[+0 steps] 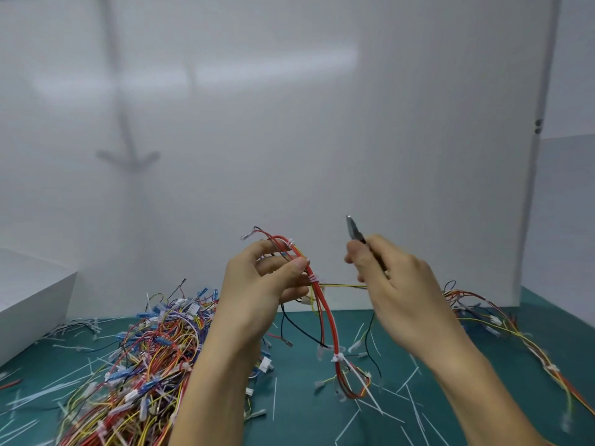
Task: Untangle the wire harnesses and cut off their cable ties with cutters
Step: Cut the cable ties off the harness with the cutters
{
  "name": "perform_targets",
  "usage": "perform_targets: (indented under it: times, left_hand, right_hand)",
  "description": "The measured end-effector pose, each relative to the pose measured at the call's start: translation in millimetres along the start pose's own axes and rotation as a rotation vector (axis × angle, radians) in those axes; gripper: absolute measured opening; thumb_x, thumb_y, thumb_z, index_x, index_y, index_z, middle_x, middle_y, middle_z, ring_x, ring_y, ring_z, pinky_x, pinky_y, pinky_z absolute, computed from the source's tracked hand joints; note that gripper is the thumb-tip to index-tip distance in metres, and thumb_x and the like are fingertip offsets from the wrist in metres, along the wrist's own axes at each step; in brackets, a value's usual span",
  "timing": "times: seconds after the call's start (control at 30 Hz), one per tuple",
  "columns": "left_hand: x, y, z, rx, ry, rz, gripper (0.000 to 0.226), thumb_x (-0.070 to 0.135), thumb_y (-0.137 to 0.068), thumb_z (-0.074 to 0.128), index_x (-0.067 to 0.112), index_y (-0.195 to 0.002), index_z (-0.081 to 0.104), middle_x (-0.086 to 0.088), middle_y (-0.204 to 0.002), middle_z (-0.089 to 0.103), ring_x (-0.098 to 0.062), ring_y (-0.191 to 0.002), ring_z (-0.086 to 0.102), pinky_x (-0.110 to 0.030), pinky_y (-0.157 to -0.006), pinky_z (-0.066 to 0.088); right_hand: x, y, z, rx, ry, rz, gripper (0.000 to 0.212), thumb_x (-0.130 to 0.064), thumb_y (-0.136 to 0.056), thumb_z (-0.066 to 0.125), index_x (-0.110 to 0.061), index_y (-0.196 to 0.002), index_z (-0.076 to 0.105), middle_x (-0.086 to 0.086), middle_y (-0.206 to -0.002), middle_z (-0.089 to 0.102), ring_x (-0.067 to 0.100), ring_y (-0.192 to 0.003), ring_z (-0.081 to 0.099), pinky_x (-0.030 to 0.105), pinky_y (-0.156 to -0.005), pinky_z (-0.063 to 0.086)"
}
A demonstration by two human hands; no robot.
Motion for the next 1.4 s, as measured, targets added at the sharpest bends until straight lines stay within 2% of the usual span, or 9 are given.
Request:
perform_targets:
  times: [0.17, 0.3, 0.4, 0.47, 0.57, 0.7, 0.77, 0.9, 1.4]
  left_hand:
    - [-1, 0, 4, -0.037, -0.045, -0.013, 0.021, -0.002, -0.087, 0.069, 0.006, -0.105, 0.064, -0.011, -0.081, 0.076, -0.02, -0.065, 0.072, -0.024, -0.059, 0.059]
    - [-3, -1, 3, -0.029, -0.105, -0.003, 0.019, -0.001, -0.088, 0.067, 0.01, -0.103, 0.064, -0.009, -0.079, 0.073, -0.016, -0.061, 0.071, -0.025, -0.059, 0.06]
    - [-3, -1, 1, -0.023, -0.125, -0.008, 0.02, -0.001, -0.088, 0.067, 0.013, -0.102, 0.064, -0.01, -0.081, 0.073, -0.015, -0.06, 0.071, -0.023, -0.056, 0.058]
    - [-3, -1, 0, -0.025, -0.145, -0.009, 0.02, 0.0, -0.088, 0.067, 0.014, -0.102, 0.064, -0.009, -0.082, 0.073, -0.015, -0.061, 0.072, -0.022, -0.055, 0.057]
    - [-4, -1, 1, -0.026, -0.164, -0.011, 0.021, 0.0, -0.089, 0.067, 0.014, -0.104, 0.063, -0.007, -0.08, 0.073, -0.015, -0.062, 0.072, -0.022, -0.055, 0.057]
    - [-6, -1, 1, 0.014, -0.181, -0.002, 0.02, 0.002, -0.089, 0.067, 0.015, -0.104, 0.064, -0.004, -0.079, 0.073, -0.012, -0.061, 0.071, -0.024, -0.058, 0.059]
    - [-5, -2, -1, 0.042, -0.168, 0.002, 0.018, 0.004, -0.09, 0.067, 0.015, -0.104, 0.064, -0.003, -0.078, 0.074, -0.011, -0.061, 0.071, -0.022, -0.057, 0.058]
    - [-5, -3, -4, 0.052, -0.154, 0.001, 0.017, 0.009, -0.09, 0.068, 0.015, -0.106, 0.064, 0.001, -0.08, 0.076, -0.013, -0.066, 0.073, -0.019, -0.055, 0.055]
    - [-7, -2, 5, -0.045, -0.197, 0.01, 0.008, 0.015, -0.096, 0.062, 0.017, -0.102, 0.065, 0.002, -0.079, 0.077, -0.014, -0.067, 0.074, -0.021, -0.059, 0.058]
  right_hand:
    - [5, -2, -9, 0.215, -0.095, -0.026, 0.046, -0.063, -0.095, 0.038, -0.025, -0.087, 0.062, -0.005, -0.074, 0.063, 0.013, -0.07, 0.056, 0.034, -0.065, 0.045]
    - [17, -5, -18, 0.412, -0.536, 0.125, 0.043, -0.058, -0.093, 0.041, -0.022, -0.084, 0.063, -0.009, -0.066, 0.059, 0.012, -0.067, 0.058, 0.038, -0.072, 0.053]
    - [25, -4, -29, 0.501, -0.716, 0.204, 0.045, -0.049, -0.102, 0.038, -0.016, -0.084, 0.062, -0.007, -0.062, 0.057, 0.012, -0.064, 0.059, 0.031, -0.067, 0.058]
    - [27, -6, -33, 0.457, -0.703, 0.235, 0.046, -0.046, -0.103, 0.038, -0.013, -0.084, 0.063, -0.007, -0.06, 0.056, 0.011, -0.062, 0.058, 0.033, -0.066, 0.058]
    - [24, -8, -31, 0.258, -0.408, 0.218, 0.047, -0.054, -0.098, 0.04, -0.017, -0.084, 0.067, -0.005, -0.062, 0.058, 0.016, -0.063, 0.057, 0.043, -0.07, 0.054]
    - [14, -5, -17, 0.063, 0.181, 0.01, 0.052, -0.065, -0.09, 0.038, -0.02, -0.08, 0.06, -0.003, -0.057, 0.051, 0.011, -0.058, 0.048, 0.026, -0.056, 0.039]
    - [14, -3, -5, -0.071, 0.299, 0.007, 0.045, -0.062, -0.092, 0.039, -0.022, -0.077, 0.055, -0.005, -0.059, 0.049, 0.007, -0.057, 0.044, 0.025, -0.053, 0.034]
    - [17, 3, 14, -0.295, 0.313, 0.043, 0.045, -0.063, -0.093, 0.039, -0.024, -0.081, 0.057, -0.004, -0.067, 0.055, 0.008, -0.059, 0.047, 0.028, -0.054, 0.034]
    - [0, 8, 24, -0.268, 0.203, 0.052, 0.048, -0.065, -0.094, 0.033, -0.027, -0.08, 0.058, -0.003, -0.063, 0.051, 0.012, -0.059, 0.045, 0.031, -0.055, 0.033]
Point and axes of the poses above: each hand's wrist, its own y-axis away from the middle knuckle, its own z-axis out of the palm, x = y × z, the point moved 5 cm from there along -y, towards the middle knuckle
